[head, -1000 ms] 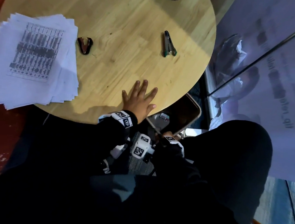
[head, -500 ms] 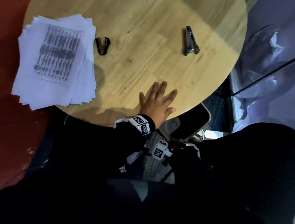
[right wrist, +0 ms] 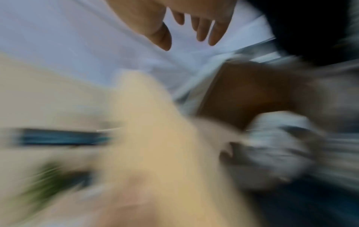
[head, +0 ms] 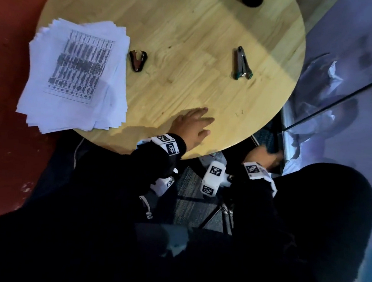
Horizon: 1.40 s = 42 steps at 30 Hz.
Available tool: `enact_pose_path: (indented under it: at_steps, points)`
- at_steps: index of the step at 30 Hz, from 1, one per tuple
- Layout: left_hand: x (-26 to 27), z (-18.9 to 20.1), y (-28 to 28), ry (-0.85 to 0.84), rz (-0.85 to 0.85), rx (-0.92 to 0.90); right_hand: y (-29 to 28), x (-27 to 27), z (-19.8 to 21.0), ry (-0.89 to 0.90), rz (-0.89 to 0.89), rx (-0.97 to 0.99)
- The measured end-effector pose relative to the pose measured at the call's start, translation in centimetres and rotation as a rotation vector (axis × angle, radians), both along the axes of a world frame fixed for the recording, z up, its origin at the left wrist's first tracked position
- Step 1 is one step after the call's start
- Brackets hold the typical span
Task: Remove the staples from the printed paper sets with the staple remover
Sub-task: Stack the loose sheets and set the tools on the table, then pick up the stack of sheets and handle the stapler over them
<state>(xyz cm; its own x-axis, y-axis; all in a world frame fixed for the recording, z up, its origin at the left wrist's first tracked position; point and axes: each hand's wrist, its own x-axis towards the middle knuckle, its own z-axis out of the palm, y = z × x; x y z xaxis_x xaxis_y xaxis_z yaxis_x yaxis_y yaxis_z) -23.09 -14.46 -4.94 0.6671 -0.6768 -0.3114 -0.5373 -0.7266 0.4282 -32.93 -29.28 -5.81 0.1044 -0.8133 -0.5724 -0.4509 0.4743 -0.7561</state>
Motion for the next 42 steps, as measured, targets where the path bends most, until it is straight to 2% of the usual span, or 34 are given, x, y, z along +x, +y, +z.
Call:
enact_pose_path:
  at_steps: [1, 2, 3, 4, 6, 8, 11, 13, 14, 17, 20, 22, 24, 27, 29, 31, 33, 37, 42]
  points:
    - [0.6, 0.2, 0.5, -0.003, 0.036, -0.045, -0.5, 0.8, 0.9, -0.061, -0.045, -0.156]
    - [1.3, 0.5, 1.2, -0.005, 0.082, -0.098, -0.5, 2.3, 2.6, -0.141, -0.012, -0.248]
    - [2.1, 0.7, 1.9, 0.000, 0.137, -0.154, -0.2, 3.6, 4.1, -0.142, 0.087, -0.329]
    - [2.9, 1.1, 2.7, -0.001, 0.202, -0.217, 0.9, 5.1, 5.8, -0.200, 0.217, -0.334]
    - [4.7, 2.2, 4.9, -0.033, 0.359, -0.353, 3.4, 8.0, 6.7, -0.233, 0.532, -0.250]
    - [6.7, 3.5, 7.8, -0.106, 0.544, -0.421, 6.2, 10.6, 7.4, -0.206, 0.807, -0.112]
    - [10.1, 4.8, 13.7, -0.262, 0.814, -0.337, 10.8, 12.1, 8.3, -0.043, 1.217, -0.036]
    - [12.3, 4.9, 18.2, -0.289, 1.021, -0.136, 13.3, 12.0, 8.6, 0.029, 1.472, -0.114]
    - [13.2, 4.7, 20.2, -0.257, 1.102, -0.036, 14.2, 11.9, 8.4, 0.030, 1.530, -0.133]
    - [15.1, 3.8, 25.8, -0.129, 1.199, 0.148, 16.5, 12.8, 8.0, 0.017, 1.506, -0.012]
    - [16.6, 2.8, 29.4, -0.046, 1.263, 0.145, 18.1, 15.3, 8.2, 0.031, 1.435, 0.148]
    - [17.0, 2.7, 30.5, 0.045, 1.253, 0.082, 19.3, 16.9, 8.2, 0.013, 1.396, 0.172]
    - [17.7, 2.1, 31.0, 0.103, 1.232, -0.007, 20.9, 18.2, 8.0, 0.038, 1.508, 0.047]
    - [18.3, 0.9, 31.8, 0.130, 1.197, -0.088, 23.3, 18.6, 6.9, 0.214, 1.935, -0.433]
    - [18.6, 0.2, 32.3, 0.123, 1.231, -0.136, 24.2, 18.5, 5.7, 0.295, 2.128, -0.559]
    - [18.1, 0.7, 32.5, 0.164, 1.275, -0.113, 24.6, 18.4, 4.3, 0.327, 2.146, -0.540]
    - [18.2, 0.5, 33.1, 0.215, 1.268, -0.111, 24.3, 18.1, 3.8, 0.280, 2.078, -0.495]
    - [19.1, 0.2, 35.1, 0.251, 1.247, -0.242, 23.6, 18.4, 3.7, 0.238, 1.995, -0.534]
    - [18.9, 2.3, 34.9, 0.506, 1.160, -0.339, 23.4, 19.4, 4.3, 0.246, 2.015, -0.643]
